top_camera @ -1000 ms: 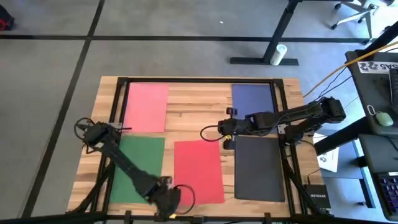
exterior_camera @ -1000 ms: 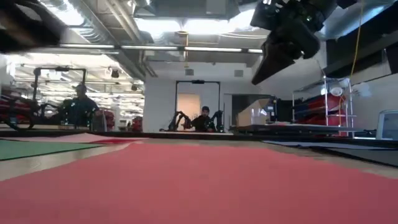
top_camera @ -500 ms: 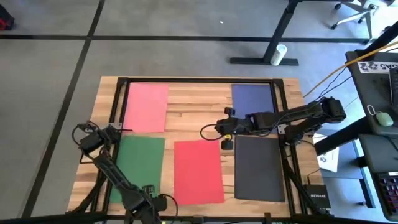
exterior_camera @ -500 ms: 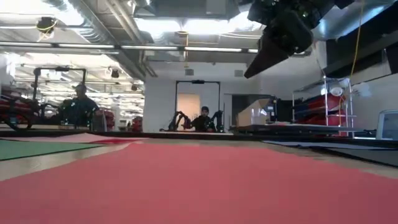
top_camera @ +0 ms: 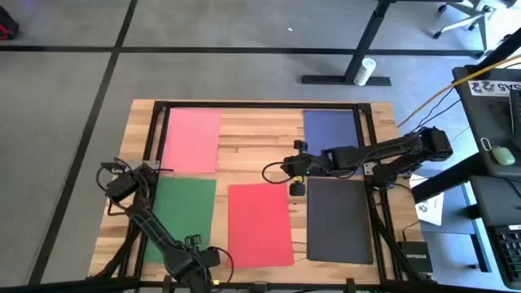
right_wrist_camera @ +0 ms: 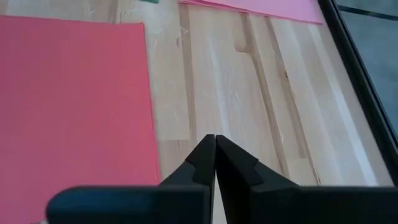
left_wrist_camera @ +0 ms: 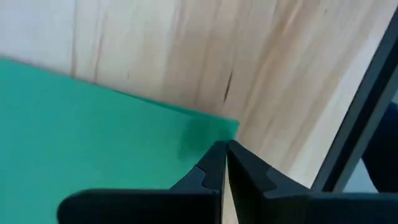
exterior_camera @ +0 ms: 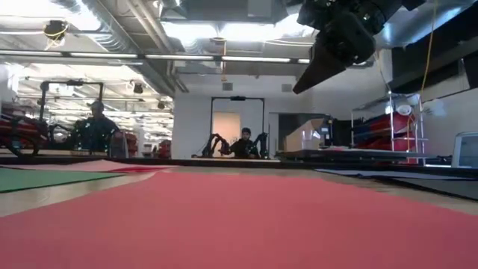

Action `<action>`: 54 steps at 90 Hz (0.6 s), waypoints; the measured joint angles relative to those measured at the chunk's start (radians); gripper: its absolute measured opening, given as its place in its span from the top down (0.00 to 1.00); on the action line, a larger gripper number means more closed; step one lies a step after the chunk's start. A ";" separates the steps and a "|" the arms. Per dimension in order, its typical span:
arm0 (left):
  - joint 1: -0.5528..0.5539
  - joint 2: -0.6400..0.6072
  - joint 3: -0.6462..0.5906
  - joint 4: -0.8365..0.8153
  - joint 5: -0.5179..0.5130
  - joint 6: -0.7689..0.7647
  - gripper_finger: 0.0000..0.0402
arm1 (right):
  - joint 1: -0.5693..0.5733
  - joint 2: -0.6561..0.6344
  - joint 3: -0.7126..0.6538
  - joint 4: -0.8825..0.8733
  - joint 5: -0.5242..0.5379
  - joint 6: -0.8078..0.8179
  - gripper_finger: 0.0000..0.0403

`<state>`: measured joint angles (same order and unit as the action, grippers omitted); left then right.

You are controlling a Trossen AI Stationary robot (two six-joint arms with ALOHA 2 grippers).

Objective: Organize paper
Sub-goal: Adjust the stacked green papers on the table

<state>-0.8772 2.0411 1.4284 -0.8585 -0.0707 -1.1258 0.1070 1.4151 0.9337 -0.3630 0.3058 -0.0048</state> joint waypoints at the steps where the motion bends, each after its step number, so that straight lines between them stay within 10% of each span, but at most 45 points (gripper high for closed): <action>1: 0.000 0.000 0.000 0.000 0.000 -0.001 1.00 | 0.000 0.000 0.000 0.000 0.000 0.000 1.00; 54: -0.001 -0.009 0.040 0.018 0.036 -0.018 1.00 | 0.000 0.000 0.000 -0.001 0.000 -0.001 1.00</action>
<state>-0.8780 2.0321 1.4684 -0.8406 -0.0345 -1.1443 0.1070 1.4151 0.9337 -0.3642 0.3061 -0.0055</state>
